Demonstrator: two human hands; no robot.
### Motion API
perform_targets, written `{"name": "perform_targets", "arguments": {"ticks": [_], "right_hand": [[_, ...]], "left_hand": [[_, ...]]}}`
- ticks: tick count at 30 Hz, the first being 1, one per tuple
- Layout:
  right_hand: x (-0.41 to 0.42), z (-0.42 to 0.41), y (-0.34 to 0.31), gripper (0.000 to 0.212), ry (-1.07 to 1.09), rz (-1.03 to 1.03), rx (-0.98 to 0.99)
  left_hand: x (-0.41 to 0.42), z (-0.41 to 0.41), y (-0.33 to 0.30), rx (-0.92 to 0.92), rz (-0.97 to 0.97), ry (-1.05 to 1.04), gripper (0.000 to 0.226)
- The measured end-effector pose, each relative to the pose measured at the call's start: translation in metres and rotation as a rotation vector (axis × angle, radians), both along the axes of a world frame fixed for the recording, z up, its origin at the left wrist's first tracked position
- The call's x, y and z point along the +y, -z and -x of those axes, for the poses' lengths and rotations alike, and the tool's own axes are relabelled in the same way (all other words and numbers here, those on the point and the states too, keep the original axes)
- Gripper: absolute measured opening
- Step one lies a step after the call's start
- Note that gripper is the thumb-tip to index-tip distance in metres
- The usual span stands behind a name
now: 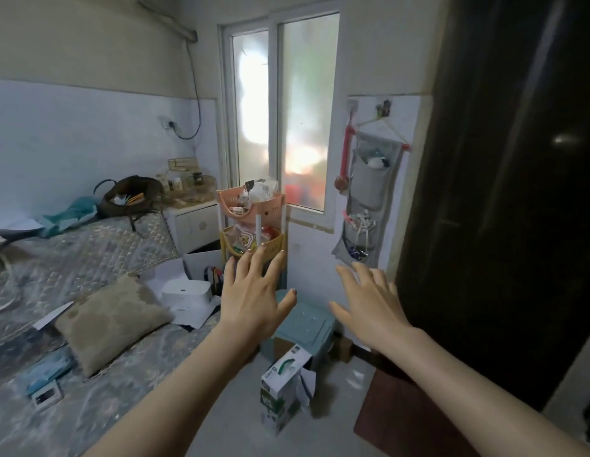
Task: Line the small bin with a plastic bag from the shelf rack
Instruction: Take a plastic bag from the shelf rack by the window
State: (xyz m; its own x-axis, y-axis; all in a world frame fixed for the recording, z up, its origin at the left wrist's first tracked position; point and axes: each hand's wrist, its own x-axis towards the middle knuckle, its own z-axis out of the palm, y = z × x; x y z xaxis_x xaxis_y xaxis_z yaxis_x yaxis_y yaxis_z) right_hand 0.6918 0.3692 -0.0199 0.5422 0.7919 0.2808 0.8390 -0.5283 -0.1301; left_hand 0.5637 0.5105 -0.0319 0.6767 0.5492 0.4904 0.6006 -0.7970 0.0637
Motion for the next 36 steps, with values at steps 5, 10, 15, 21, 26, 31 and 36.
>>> {"name": "perform_targets", "arguments": {"ticks": [5, 10, 15, 21, 26, 31, 36], "right_hand": [[0.146, -0.041, 0.008, 0.061, -0.119, 0.016, 0.026], [0.261, -0.097, 0.027, 0.062, -0.210, -0.042, 0.052], [0.353, -0.169, 0.024, 0.060, -0.222, -0.067, 0.082], [0.457, -0.243, 0.032, 0.064, -0.191, -0.098, 0.101], [0.559, -0.296, 0.051, 0.065, -0.114, -0.205, 0.090], [0.660, -0.341, 0.066, 0.067, -0.007, -0.234, 0.148], [0.737, -0.391, 0.071, 0.064, 0.114, -0.254, 0.149]], "left_hand": [[0.107, -0.034, 0.010, 0.002, 0.008, -0.110, 0.070], [0.208, -0.080, 0.021, 0.038, 0.013, -0.211, 0.069], [0.297, -0.146, 0.021, 0.059, 0.078, -0.226, 0.068], [0.412, -0.220, 0.028, 0.069, 0.071, -0.169, 0.068], [0.529, -0.283, 0.048, 0.106, 0.073, -0.087, 0.070], [0.644, -0.336, 0.061, 0.192, 0.051, 0.047, 0.071], [0.745, -0.396, 0.048, 0.193, 0.064, 0.111, 0.070]]}}
